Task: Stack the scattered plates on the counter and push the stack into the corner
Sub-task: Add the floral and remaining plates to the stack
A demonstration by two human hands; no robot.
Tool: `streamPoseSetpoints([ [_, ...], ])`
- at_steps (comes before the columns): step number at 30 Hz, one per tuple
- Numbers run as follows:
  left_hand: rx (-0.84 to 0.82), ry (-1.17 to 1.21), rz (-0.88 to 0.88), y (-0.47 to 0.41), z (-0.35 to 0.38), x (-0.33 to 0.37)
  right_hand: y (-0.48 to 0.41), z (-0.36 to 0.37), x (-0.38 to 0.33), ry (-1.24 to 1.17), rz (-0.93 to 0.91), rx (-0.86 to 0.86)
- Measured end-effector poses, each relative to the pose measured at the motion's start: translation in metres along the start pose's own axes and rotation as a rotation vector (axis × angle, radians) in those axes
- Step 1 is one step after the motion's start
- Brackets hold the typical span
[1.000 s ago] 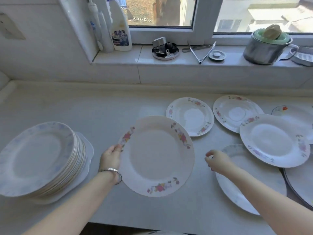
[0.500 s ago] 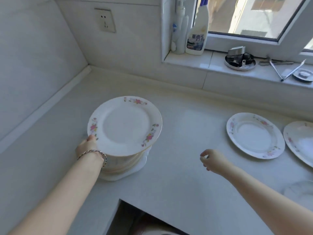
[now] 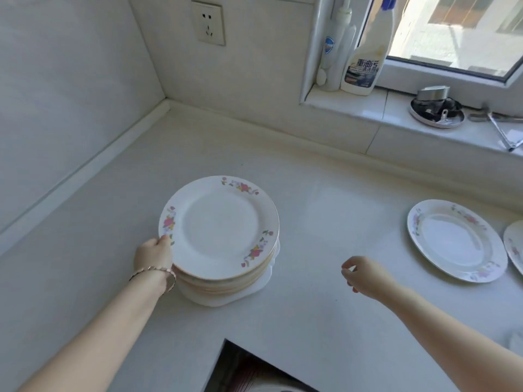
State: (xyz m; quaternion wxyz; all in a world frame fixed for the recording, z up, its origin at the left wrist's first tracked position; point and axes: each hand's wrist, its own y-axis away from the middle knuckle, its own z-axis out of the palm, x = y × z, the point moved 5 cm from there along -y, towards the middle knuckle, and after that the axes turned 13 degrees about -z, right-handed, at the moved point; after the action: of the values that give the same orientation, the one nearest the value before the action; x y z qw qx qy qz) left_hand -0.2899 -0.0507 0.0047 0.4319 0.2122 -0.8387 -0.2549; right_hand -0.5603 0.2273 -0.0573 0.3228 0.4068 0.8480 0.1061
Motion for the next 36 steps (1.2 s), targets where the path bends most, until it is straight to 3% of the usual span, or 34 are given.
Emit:
streamPoseSetpoints([
  [10, 0.158, -0.822, 0.291, -0.012, -0.010, 0.012, -0.015, 0.010, -0.009, 0.016, 0.009, -0.033],
  [21, 0.278, -1.220, 0.396, -0.005, -0.001, 0.017, -0.026, 0.023, -0.015, 0.027, -0.011, -0.080],
  [24, 0.306, -1.230, 0.538, 0.018, 0.008, 0.033, -0.026, 0.023, -0.011, 0.003, -0.009, -0.083],
  [26, 0.197, -1.108, 0.667, 0.041, 0.028, 0.043, -0.025, 0.020, -0.005, -0.012, 0.002, -0.074],
  [29, -0.149, -0.850, 0.706, 0.077, 0.075, 0.045, -0.020, 0.011, 0.012, -0.048, 0.033, -0.054],
  [33, -0.538, -0.773, 0.564, 0.116, 0.164, 0.027, 0.001, -0.008, 0.054, -0.115, 0.110, -0.016],
  [36, -0.673, -0.728, 0.386, 0.140, 0.229, 0.010, 0.022, -0.028, 0.097, -0.177, 0.175, 0.033],
])
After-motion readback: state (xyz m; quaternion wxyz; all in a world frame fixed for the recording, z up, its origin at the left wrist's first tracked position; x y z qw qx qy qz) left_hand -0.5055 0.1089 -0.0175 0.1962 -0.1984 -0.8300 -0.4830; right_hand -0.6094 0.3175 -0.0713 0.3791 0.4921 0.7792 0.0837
